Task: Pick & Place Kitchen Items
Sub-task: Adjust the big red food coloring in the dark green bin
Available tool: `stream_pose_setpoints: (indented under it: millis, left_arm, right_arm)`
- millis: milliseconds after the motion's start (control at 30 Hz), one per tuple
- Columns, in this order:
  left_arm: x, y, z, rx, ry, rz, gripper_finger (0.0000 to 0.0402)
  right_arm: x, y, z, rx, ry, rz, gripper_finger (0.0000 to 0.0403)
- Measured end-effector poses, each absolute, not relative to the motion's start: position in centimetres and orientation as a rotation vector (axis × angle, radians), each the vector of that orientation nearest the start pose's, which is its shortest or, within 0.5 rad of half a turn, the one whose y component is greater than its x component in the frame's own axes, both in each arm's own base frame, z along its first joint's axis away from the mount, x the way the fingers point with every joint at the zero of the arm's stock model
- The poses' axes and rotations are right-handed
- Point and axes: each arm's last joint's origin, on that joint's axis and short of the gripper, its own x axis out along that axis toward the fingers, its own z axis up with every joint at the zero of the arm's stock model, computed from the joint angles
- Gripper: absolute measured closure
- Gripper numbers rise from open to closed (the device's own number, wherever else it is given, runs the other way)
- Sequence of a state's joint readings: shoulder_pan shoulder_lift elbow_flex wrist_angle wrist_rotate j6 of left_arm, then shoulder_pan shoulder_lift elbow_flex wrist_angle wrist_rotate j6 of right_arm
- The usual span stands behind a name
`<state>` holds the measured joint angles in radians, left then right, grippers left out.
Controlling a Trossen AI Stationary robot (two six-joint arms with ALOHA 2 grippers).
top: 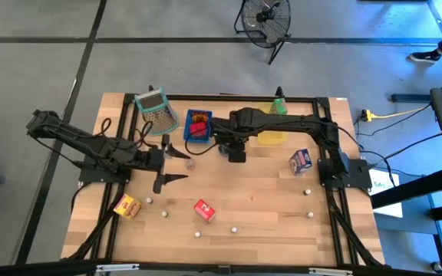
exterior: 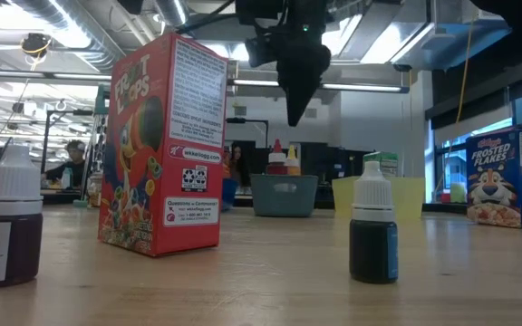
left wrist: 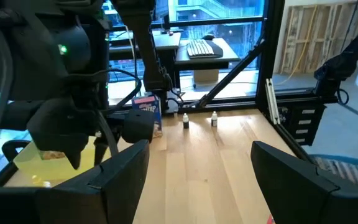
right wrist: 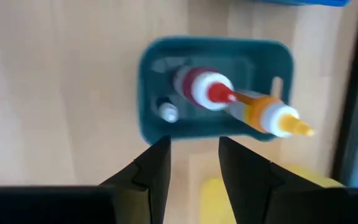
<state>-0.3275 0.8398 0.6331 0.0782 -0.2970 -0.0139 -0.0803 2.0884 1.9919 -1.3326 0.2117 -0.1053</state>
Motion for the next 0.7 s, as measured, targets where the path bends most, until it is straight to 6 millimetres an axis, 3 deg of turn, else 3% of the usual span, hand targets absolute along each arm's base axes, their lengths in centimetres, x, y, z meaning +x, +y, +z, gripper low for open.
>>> stream_pose_setpoints:
  millis: [233,400,567,700]
  left_arm:
    - [17.9,-5.2,29.8,0.022,0.121,-0.036,0.0123]
    - [16.6,-4.8,30.3,0.021,0.116,-0.034,0.0123]
    - [15.2,-4.1,30.7,0.019,0.112,-0.012,0.0123]
    - [14.6,-3.9,30.6,0.0,0.127,-0.011,0.0123]
  right_arm:
    - [41.2,-4.3,27.4,-0.185,1.441,-0.159,0.0265]
    - [41.2,-5.0,27.4,-0.181,1.434,-0.162,0.0265]
    - [41.4,-5.0,27.4,-0.069,1.405,-0.057,0.0267]
    - [41.7,-5.1,27.4,-0.139,1.378,-0.081,0.0284]
